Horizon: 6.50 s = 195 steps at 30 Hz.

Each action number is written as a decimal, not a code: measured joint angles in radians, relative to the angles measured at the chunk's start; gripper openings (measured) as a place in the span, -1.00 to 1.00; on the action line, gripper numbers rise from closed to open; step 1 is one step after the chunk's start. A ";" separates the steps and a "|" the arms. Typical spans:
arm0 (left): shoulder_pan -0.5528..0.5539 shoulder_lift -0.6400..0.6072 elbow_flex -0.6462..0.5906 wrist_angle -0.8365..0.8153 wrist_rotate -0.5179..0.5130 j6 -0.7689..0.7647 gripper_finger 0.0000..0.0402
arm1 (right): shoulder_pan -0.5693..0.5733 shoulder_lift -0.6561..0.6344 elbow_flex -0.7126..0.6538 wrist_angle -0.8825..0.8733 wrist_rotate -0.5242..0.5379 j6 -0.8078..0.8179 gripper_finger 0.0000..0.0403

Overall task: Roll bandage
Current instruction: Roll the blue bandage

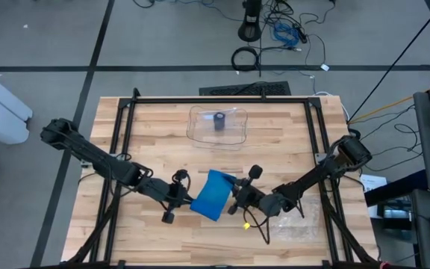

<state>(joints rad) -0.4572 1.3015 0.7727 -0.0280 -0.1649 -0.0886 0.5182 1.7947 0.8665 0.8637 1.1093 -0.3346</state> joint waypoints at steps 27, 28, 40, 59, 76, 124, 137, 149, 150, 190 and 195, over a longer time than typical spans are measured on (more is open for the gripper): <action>0.103 0.068 0.000 -0.031 0.083 -0.088 -0.97 | 0.021 0.000 0.002 0.199 -0.294 0.040 -1.00; 0.110 0.068 0.000 -0.028 0.077 -0.089 -0.97 | 0.021 0.000 0.006 0.189 -0.299 0.050 -1.00; 0.141 0.068 0.000 0.034 0.014 -0.089 -0.97 | 0.033 0.043 0.011 0.109 -0.447 0.140 -1.00; 0.141 0.089 0.000 0.050 0.097 -0.088 -0.97 | 0.019 0.049 0.038 0.253 -0.265 -0.114 -1.00; 0.179 0.157 0.000 0.173 0.107 -0.056 -0.97 | 0.060 0.049 0.137 0.087 -0.217 -0.243 -1.00; 0.185 0.153 0.000 0.269 -0.078 -0.010 -0.97 | 0.128 0.045 0.137 -0.350 -0.146 -0.694 -0.30; 0.145 0.145 0.000 0.307 -0.151 0.031 -0.97 | 0.267 -0.009 0.136 -0.332 0.391 -0.147 -0.37; 0.134 0.133 0.001 0.317 -0.208 0.052 -0.97 | 0.277 -0.174 -0.049 -0.507 0.030 0.761 -0.33; 0.134 0.133 0.001 0.320 -0.208 0.053 -0.97 | 0.271 -0.163 -0.077 -0.491 0.020 0.802 -0.30; 0.128 0.135 0.000 0.339 -0.179 0.096 -0.97 | 0.099 0.031 -0.179 0.058 -0.392 0.604 -1.00; 0.129 0.135 0.000 0.339 -0.197 0.095 -0.97 | 0.093 0.029 -0.121 -0.034 -0.458 0.598 -1.00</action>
<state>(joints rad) -0.3282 1.4361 0.7731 0.3108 -0.3622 0.0063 0.6117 1.8236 0.7452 0.8301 0.6514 0.2632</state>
